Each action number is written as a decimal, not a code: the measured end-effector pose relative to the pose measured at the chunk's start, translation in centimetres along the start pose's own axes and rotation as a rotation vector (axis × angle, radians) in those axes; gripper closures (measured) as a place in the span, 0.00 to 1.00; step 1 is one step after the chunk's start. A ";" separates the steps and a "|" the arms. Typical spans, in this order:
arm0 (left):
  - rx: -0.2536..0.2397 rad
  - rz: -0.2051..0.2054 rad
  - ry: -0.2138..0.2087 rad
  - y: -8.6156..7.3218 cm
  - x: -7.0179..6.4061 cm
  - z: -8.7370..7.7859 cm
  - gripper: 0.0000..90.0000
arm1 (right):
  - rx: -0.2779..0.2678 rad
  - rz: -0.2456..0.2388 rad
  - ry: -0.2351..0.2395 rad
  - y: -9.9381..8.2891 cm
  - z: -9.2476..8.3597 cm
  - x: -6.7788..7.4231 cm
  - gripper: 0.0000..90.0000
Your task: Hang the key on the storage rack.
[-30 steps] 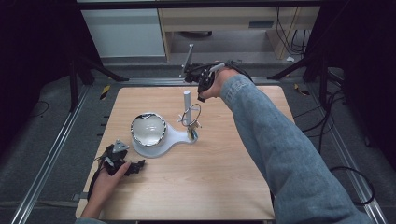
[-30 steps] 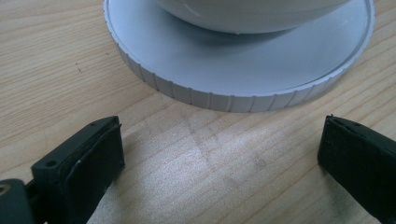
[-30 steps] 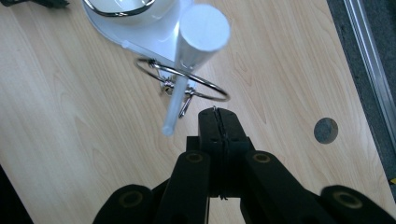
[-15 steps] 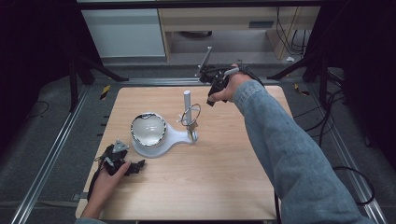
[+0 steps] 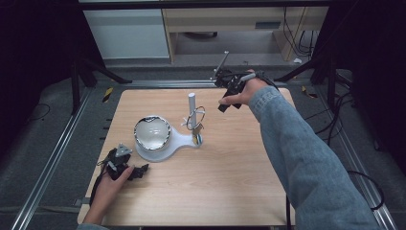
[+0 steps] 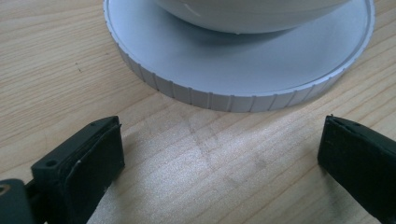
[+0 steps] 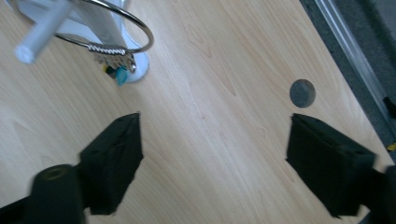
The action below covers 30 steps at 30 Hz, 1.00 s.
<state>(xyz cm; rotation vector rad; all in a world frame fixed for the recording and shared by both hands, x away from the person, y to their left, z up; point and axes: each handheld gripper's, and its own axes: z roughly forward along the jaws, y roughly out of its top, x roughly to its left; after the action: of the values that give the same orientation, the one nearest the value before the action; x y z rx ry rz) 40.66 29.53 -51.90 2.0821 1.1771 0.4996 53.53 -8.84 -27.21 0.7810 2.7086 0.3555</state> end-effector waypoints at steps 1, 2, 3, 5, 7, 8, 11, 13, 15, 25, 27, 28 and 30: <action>0.000 0.000 0.000 0.0 0.0 0.0 0.00 | -0.010 -0.005 -0.012 -0.3 0.0 -0.1 0.14; 0.000 0.000 -0.001 0.0 0.0 0.0 0.00 | -0.024 -0.001 -0.018 -0.5 0.0 -0.1 0.11; 0.000 0.000 0.000 0.0 0.0 0.0 0.00 | -0.031 -0.003 -0.023 -0.7 0.0 -0.2 0.09; 0.000 0.000 0.000 0.0 0.0 0.0 0.00 | -0.038 -0.003 -0.032 -1.2 0.0 -0.3 0.08; 0.000 0.000 0.000 0.0 0.0 0.0 0.00 | -0.038 -0.001 -0.034 -1.7 0.1 -0.5 0.08; 0.000 0.000 0.000 0.0 0.0 0.0 0.00 | -0.032 -0.001 -0.036 -1.9 0.1 -0.5 0.09; 0.000 0.000 0.000 0.0 0.0 0.0 0.00 | -0.037 0.009 -0.043 -2.7 0.1 -0.7 0.12; 0.000 0.001 0.000 0.0 0.0 0.0 0.00 | -0.046 0.026 -0.048 -3.2 0.0 -0.9 0.15; 0.000 0.000 0.000 0.0 0.0 0.0 0.00 | -0.048 0.025 -0.055 -3.8 0.0 -1.0 0.16; 0.002 0.000 0.001 0.0 0.0 0.0 0.00 | -0.094 0.069 -0.072 -6.9 0.1 -1.7 0.20; 0.002 0.001 0.001 0.0 0.0 0.0 0.00 | -0.092 0.074 -0.073 -7.6 0.3 -1.8 0.19; 0.002 0.001 0.001 0.0 0.0 0.0 0.00 | -0.088 0.075 -0.073 -7.8 0.3 -1.8 0.19; 0.002 0.001 0.001 0.0 0.0 0.0 0.00 | -0.107 0.087 -0.071 -8.4 0.4 -1.9 0.19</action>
<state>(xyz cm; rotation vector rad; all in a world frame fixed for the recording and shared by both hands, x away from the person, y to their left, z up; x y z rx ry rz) 40.66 29.54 -51.89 2.0842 1.1779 0.4996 51.22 -16.71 -29.83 0.8662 2.5720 0.4794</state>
